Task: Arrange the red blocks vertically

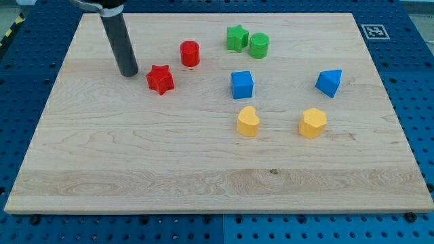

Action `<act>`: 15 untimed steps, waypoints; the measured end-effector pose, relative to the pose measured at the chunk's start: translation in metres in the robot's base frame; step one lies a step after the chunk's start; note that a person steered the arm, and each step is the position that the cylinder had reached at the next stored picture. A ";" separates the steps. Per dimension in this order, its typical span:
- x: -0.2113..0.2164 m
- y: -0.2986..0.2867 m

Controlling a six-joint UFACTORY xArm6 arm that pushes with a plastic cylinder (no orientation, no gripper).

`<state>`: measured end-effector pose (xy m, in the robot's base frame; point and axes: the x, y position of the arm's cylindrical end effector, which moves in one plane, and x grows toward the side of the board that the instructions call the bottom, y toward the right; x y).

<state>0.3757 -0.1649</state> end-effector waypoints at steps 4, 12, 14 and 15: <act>0.027 0.069; -0.015 0.086; -0.002 0.089; 0.000 0.103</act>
<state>0.3754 -0.0617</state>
